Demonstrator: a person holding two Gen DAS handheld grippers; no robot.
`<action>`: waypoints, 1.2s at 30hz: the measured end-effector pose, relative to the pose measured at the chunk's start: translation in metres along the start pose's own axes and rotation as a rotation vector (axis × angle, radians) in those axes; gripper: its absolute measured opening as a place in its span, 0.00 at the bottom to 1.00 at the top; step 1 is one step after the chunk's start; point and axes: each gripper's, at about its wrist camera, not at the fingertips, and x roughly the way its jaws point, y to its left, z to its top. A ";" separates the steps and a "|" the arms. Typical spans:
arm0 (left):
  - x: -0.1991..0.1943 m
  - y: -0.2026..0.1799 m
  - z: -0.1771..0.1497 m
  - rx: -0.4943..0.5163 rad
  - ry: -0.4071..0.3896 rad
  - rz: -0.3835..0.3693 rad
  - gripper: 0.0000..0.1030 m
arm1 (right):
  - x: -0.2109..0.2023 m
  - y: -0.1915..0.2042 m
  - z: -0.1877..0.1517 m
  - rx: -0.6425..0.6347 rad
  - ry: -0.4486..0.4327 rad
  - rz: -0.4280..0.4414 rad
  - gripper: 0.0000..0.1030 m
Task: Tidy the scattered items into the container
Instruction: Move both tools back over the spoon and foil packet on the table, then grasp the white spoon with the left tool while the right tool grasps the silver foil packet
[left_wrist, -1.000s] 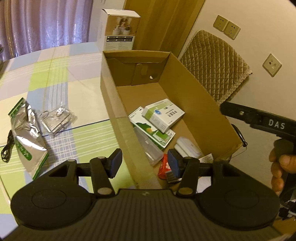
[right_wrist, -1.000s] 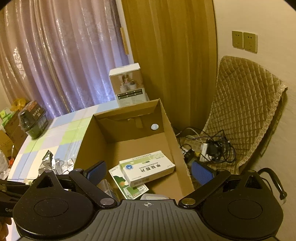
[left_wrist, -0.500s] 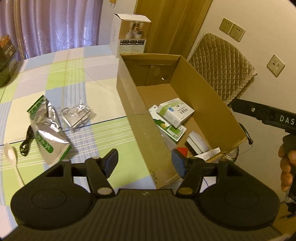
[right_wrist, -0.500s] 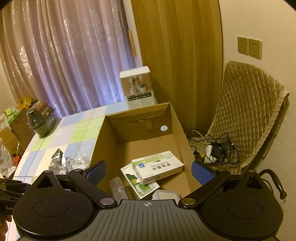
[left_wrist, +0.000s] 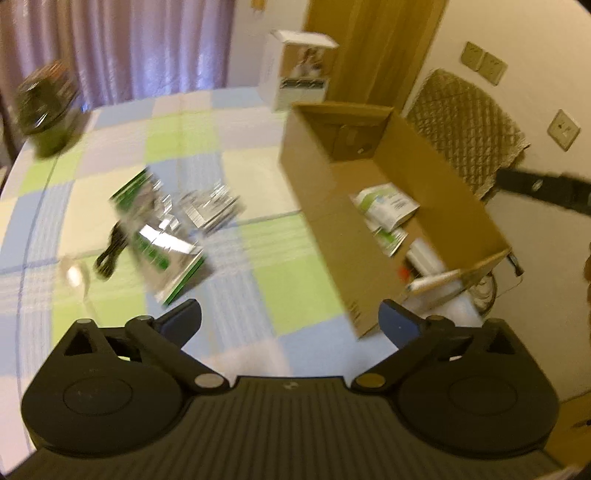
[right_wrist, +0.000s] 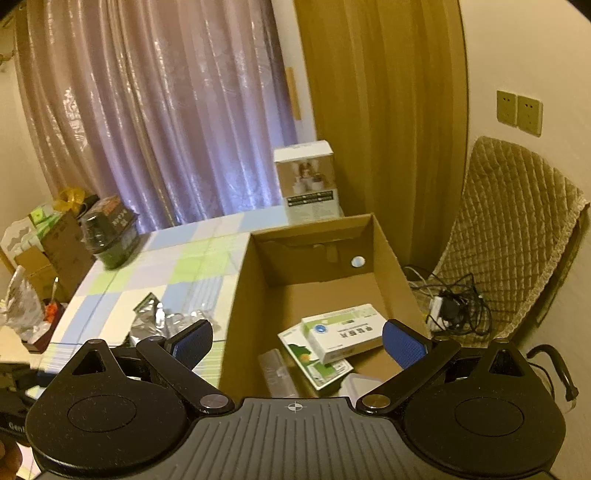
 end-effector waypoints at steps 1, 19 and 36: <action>-0.002 0.007 -0.006 -0.017 0.008 0.011 0.99 | -0.001 0.003 0.000 0.001 0.001 0.006 1.00; -0.049 0.133 -0.071 -0.243 0.031 0.183 0.99 | 0.011 0.099 0.002 -0.089 0.029 0.187 1.00; 0.014 0.198 -0.062 -0.258 0.027 0.246 0.86 | 0.133 0.177 -0.044 -0.277 0.211 0.250 1.00</action>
